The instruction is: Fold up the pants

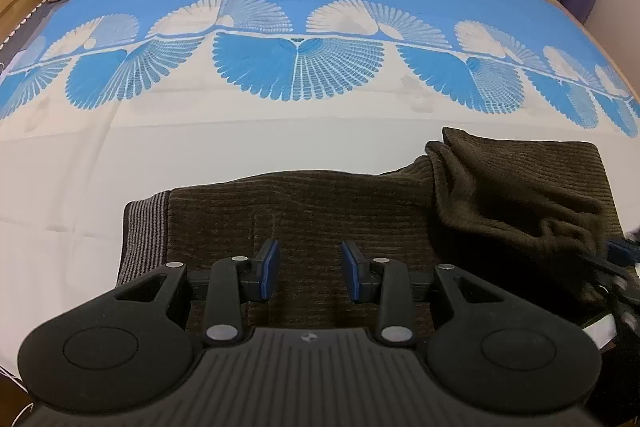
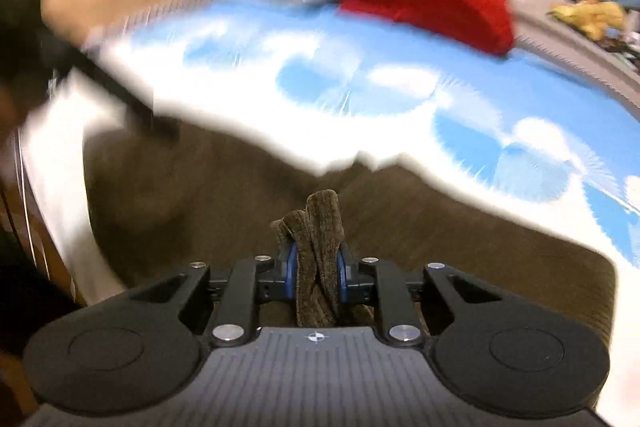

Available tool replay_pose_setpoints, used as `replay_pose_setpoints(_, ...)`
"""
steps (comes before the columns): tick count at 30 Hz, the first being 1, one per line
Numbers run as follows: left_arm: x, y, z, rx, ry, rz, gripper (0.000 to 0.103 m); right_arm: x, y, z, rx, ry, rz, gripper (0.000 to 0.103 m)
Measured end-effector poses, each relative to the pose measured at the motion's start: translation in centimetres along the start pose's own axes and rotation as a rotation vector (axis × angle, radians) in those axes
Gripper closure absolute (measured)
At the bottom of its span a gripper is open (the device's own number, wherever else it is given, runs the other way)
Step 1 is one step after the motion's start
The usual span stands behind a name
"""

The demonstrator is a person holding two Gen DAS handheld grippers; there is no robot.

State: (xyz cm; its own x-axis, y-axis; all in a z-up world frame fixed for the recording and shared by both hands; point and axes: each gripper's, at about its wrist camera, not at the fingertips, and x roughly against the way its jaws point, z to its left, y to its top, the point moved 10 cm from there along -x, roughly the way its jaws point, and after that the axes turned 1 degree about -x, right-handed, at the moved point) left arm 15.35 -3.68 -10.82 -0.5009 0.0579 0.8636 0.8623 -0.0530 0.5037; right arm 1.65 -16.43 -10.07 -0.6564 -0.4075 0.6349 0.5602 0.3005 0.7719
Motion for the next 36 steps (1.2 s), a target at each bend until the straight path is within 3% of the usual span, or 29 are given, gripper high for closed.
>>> replay_pose_setpoints(2, -0.2, 0.0, -0.2, -0.003, 0.001, 0.007, 0.065, 1.5, -0.3, 1.3, 0.047, 0.063, -0.016, 0.082)
replay_pose_setpoints(4, -0.5, 0.0, -0.6, -0.010, 0.003, 0.013, 0.065, 1.0, -2.9, 3.1, 0.129, 0.140, 0.073, 0.081)
replay_pose_setpoints(6, -0.7, 0.0, -1.1, -0.013, 0.003, 0.020, 0.065, -0.8, -6.8, 4.2, 0.234, 0.126, 0.192, 0.076)
replay_pose_setpoints(8, -0.9, 0.1, -1.6, -0.017, 0.000, 0.023, 0.065, -1.8, -8.7, 4.5, 0.297, 0.089, 0.230, 0.075)
replay_pose_setpoints(13, -1.6, 0.3, -3.6, -0.060, -0.014, 0.028, 0.062, 0.3, -5.8, 2.9, 0.125, 0.097, 0.098, 0.060)
replay_pose_setpoints(16, -2.4, 0.5, -4.5, -0.055, -0.031, 0.033, 0.062, 0.4, -4.8, 1.0, 0.037, 0.053, 0.063, 0.059)
replay_pose_setpoints(18, -3.0, 0.7, -5.2, -0.039, -0.056, 0.028, 0.062, -0.7, -5.8, 0.0, 0.014, 0.032, 0.097, 0.059)
replay_pose_setpoints(20, -3.6, 1.1, -6.1, -0.011, -0.099, 0.025, 0.062, -3.0, -8.8, 0.3, 0.052, 0.040, 0.252, 0.060)
replay_pose_setpoints(21, -3.6, 1.3, -6.7, -0.001, -0.128, 0.015, 0.062, -3.4, -9.9, 0.7, 0.075, 0.063, 0.284, 0.060)
replay_pose_setpoints(25, -3.9, 2.6, -9.6, -0.001, -0.217, -0.022, 0.063, -2.2, -8.5, 0.7, 0.070, 0.066, 0.233, 0.059)
replay_pose_setpoints(29, -4.5, 3.5, -12.9, -0.047, -0.276, -0.046, 0.071, 0.2, -7.3, -2.4, -0.023, -0.022, 0.149, 0.057)
replay_pose_setpoints(32, -5.2, 4.1, -14.7, -0.100, -0.273, -0.053, 0.071, 1.8, -7.0, -6.0, -0.118, -0.140, 0.092, 0.056)
replay_pose_setpoints(36, -6.0, 4.9, -15.4, -0.106, -0.278, -0.065, 0.072, 4.3, -8.3, -12.2, -0.277, -0.358, 0.064, 0.054)
